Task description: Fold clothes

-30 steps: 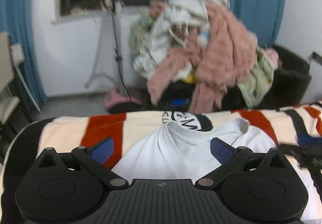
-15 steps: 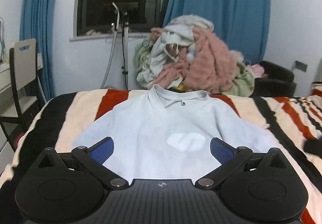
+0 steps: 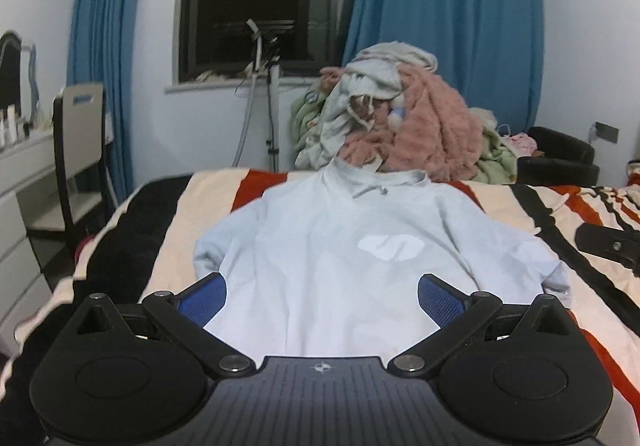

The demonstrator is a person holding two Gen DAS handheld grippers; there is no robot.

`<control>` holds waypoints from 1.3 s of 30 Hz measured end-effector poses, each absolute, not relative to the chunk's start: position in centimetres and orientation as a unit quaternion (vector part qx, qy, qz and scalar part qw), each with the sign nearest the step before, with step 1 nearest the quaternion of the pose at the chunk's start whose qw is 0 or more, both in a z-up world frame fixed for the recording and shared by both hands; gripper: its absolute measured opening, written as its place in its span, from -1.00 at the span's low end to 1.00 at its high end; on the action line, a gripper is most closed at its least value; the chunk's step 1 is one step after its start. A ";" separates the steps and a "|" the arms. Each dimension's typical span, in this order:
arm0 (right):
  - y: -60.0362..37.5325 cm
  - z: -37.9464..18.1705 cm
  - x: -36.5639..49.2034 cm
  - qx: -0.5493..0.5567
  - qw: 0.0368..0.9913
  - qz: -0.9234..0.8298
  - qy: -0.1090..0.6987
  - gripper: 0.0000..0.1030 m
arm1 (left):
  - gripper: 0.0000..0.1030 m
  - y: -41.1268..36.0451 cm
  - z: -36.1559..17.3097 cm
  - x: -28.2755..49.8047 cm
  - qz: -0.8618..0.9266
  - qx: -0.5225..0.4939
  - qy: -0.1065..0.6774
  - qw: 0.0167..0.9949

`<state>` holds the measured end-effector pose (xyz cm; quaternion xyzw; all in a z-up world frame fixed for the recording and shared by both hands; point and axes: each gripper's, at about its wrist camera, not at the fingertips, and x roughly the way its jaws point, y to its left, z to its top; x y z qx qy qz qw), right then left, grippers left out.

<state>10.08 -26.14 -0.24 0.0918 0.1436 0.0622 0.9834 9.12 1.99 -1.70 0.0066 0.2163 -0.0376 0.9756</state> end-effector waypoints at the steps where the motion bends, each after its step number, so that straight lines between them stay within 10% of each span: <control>1: -26.1 -0.3 10.1 0.092 0.983 0.061 0.144 0.54 | 0.99 2.2 -1.8 9.2 -0.036 0.003 0.219 0.975; 39: -26.9 -3.2 13.8 0.143 0.965 0.045 0.217 0.54 | 0.99 8.1 -7.1 21.0 0.042 -0.156 0.294 0.942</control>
